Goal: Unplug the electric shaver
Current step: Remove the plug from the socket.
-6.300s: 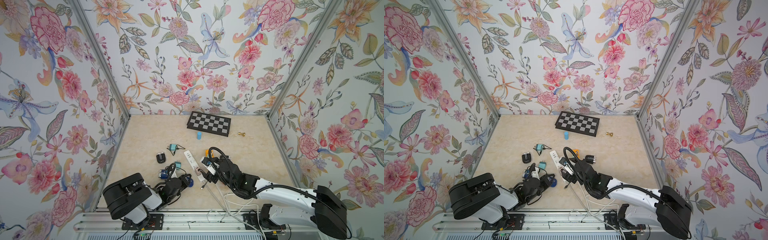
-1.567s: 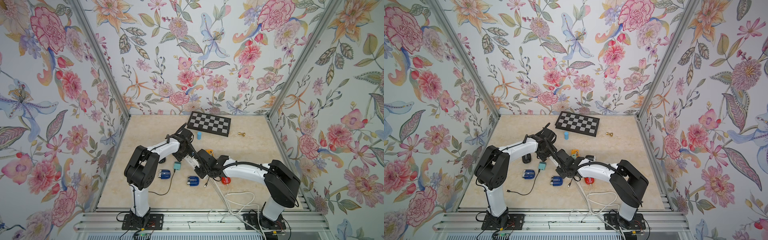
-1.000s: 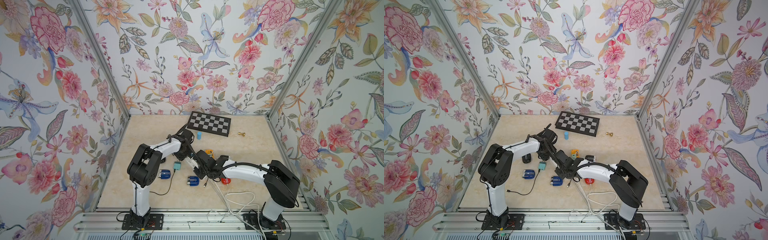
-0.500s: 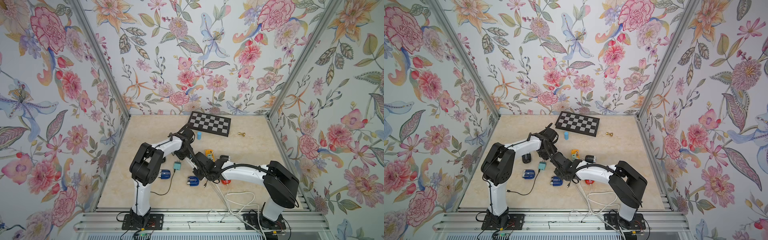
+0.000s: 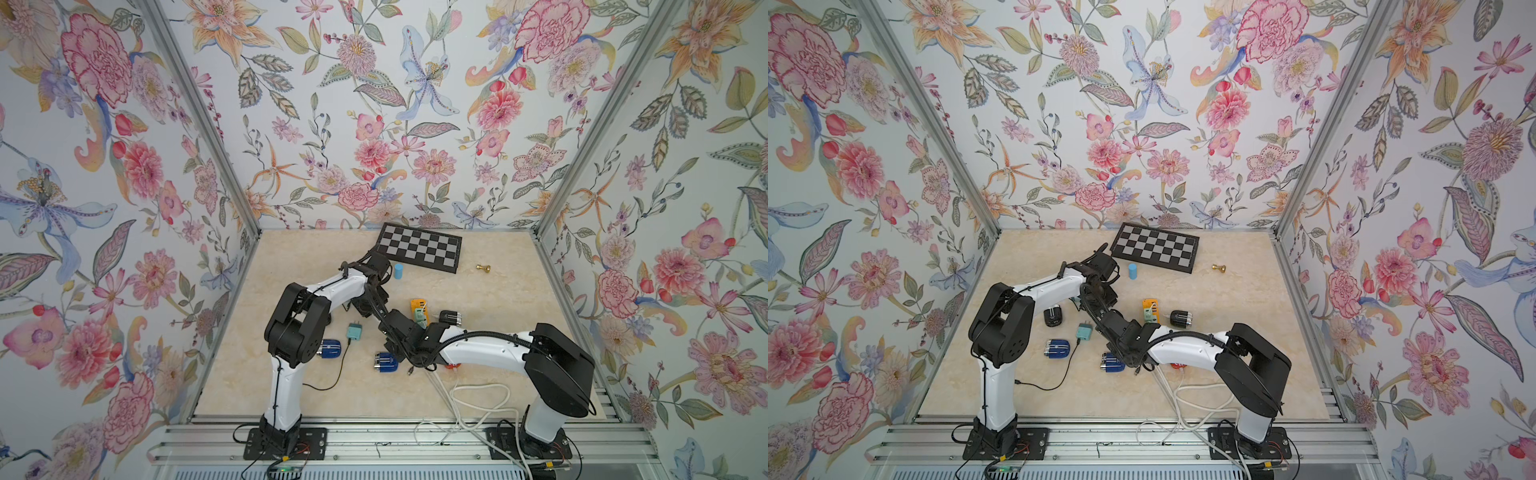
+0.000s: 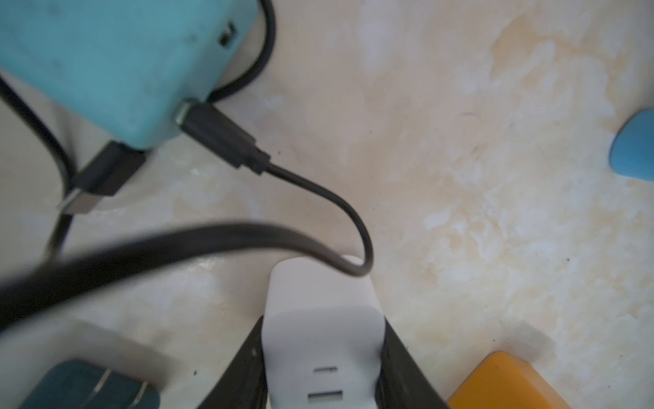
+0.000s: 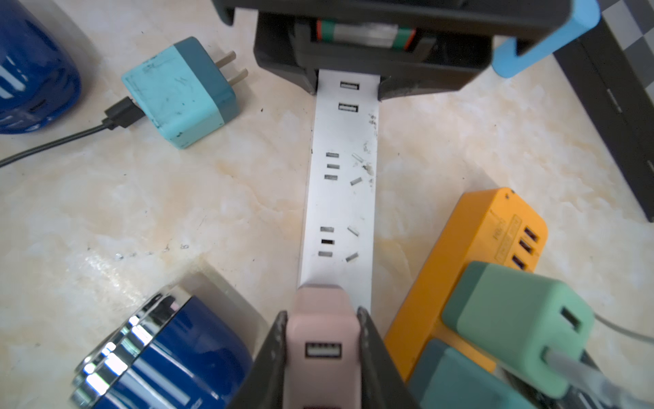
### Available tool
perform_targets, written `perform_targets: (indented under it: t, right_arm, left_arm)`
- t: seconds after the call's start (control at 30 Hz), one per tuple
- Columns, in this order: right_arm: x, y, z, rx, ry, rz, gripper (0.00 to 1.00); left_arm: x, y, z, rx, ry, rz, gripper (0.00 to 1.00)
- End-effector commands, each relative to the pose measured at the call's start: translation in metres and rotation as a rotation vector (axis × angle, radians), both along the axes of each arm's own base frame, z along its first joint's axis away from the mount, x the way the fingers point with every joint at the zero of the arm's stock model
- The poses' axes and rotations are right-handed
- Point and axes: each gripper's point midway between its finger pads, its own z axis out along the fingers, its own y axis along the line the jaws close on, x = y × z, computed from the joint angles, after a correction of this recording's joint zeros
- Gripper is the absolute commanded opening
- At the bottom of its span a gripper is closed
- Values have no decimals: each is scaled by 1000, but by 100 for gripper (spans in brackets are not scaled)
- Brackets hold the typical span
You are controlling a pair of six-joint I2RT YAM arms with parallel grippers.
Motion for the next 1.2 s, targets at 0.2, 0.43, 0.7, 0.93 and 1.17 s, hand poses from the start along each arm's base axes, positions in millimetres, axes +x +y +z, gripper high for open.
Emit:
perform_targets:
  t: [0.2, 0.43, 0.7, 0.93, 1.17]
  right_arm:
    - [13, 13, 35, 228, 38, 22, 0]
    - [-3, 20, 28, 11, -193, 60, 0]
    - [-1, 24, 37, 59, -189, 36, 0]
    - [5, 22, 39, 253, 11, 41, 0]
    - [-15, 43, 48, 16, -238, 137, 0]
  left_arm:
    - [-43, 18, -63, 95, 180, -52, 9]
    - [-44, 12, -70, 69, 200, -51, 8]
    - [-42, 11, -67, 76, 191, -54, 7]
    - [-47, 14, -70, 84, 199, -52, 7]
    - [-48, 10, -71, 85, 206, -55, 6]
